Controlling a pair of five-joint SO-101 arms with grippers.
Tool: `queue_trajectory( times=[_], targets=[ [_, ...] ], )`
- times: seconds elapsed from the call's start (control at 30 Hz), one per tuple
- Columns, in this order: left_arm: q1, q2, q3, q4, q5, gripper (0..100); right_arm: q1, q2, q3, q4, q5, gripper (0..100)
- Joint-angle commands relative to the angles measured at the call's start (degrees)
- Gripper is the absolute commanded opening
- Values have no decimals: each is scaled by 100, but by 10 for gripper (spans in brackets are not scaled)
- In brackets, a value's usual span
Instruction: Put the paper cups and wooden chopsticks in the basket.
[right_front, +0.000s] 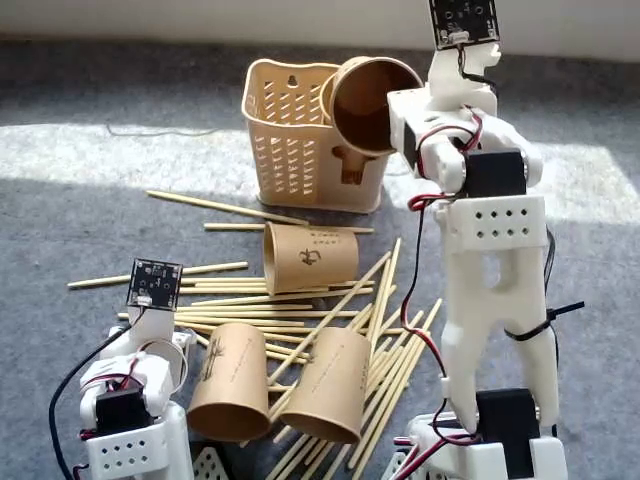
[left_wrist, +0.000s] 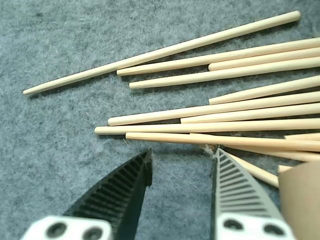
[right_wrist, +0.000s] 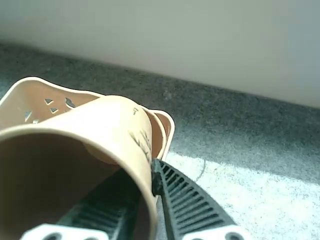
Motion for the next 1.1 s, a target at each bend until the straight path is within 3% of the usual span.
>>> queue_trajectory(
  times=[0.0,0.27,0.6,1.07],
  targets=[
    [-75,-40,110,-79,-44,189,-48,-48,-215,-145,-26,65],
    [-75,-40,110,-79,-44,189,-48,-48,-233,-180,-26,186],
    [-75,-40,110,-79,-44,189,-57,-48,-207,-919,-44,189],
    [-75,-40,110,-79,-44,189,-453,-48,-189,-699,-26,173]
  ],
)
